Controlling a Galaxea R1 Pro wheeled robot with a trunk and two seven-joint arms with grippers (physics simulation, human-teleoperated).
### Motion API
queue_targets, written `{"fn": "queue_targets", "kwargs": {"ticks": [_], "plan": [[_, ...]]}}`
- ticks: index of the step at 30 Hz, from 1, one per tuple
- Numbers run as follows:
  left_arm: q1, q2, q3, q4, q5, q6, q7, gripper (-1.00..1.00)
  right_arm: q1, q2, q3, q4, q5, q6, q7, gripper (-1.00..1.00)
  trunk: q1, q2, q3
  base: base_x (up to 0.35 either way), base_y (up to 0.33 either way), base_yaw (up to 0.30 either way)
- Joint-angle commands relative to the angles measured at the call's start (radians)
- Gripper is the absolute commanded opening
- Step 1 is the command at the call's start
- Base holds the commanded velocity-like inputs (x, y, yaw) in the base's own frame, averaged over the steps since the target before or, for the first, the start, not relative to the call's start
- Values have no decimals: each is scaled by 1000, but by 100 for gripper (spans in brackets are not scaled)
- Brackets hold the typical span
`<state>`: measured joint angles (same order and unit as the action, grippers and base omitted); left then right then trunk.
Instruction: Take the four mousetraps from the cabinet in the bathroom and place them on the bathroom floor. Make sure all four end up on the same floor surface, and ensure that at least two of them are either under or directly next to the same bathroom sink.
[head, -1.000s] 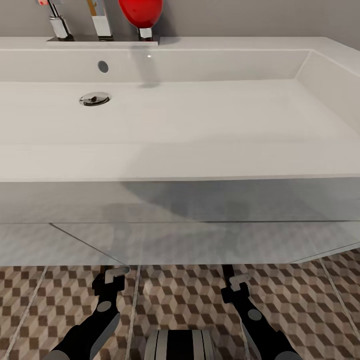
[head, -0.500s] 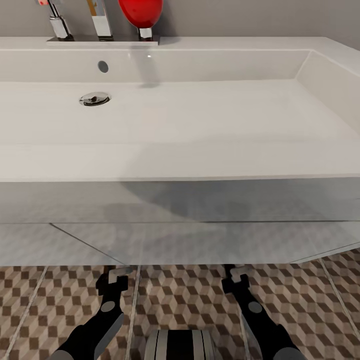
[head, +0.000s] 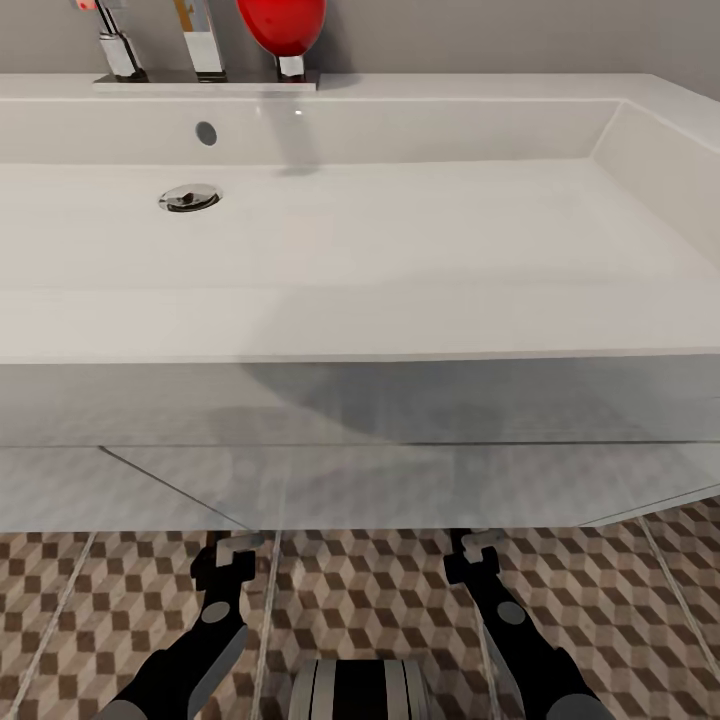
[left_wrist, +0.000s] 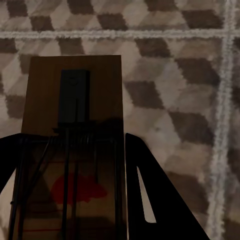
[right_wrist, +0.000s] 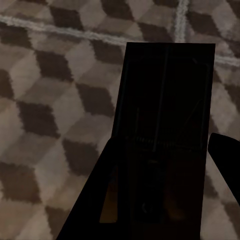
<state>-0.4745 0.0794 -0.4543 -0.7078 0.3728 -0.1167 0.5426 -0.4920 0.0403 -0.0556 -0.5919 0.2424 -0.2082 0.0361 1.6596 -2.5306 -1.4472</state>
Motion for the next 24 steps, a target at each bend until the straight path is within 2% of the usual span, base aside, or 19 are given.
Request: {"fn": "queue_targets", "kwargs": {"ticks": [1, 6, 16, 18, 20, 24], "plan": [[-1, 2, -8, -4, 7, -3, 9, -100, 0, 1, -6, 1, 8, -4, 4, -100, 0, 0, -1, 0, 0, 0], [-1, 8, -6, -69, 5, 3, 7, -100, 0, 1, -6, 1, 8, -4, 4, -100, 0, 0, -1, 0, 0, 0], [-1, 5, -10, -88, -3, 5, 1, -100, 0, 1, -6, 1, 8, -4, 4, -100, 0, 0, -1, 0, 0, 0], [-1, 4, -11, -88, -22, 6, 0, -100, 0, 1, -6, 1, 9, -4, 4, -100, 0, 0, -1, 0, 0, 0], [-1, 2, -9, -88, -60, 6, -1, -100, 0, 1, -6, 1, 9, -4, 4, -100, 0, 0, -1, 0, 0, 0], [-1, 4, 1, -87, -83, 4, -2, -100, 0, 1, -6, 1, 10, -4, 4, -100, 0, 0, -1, 0, 0, 0]]}}
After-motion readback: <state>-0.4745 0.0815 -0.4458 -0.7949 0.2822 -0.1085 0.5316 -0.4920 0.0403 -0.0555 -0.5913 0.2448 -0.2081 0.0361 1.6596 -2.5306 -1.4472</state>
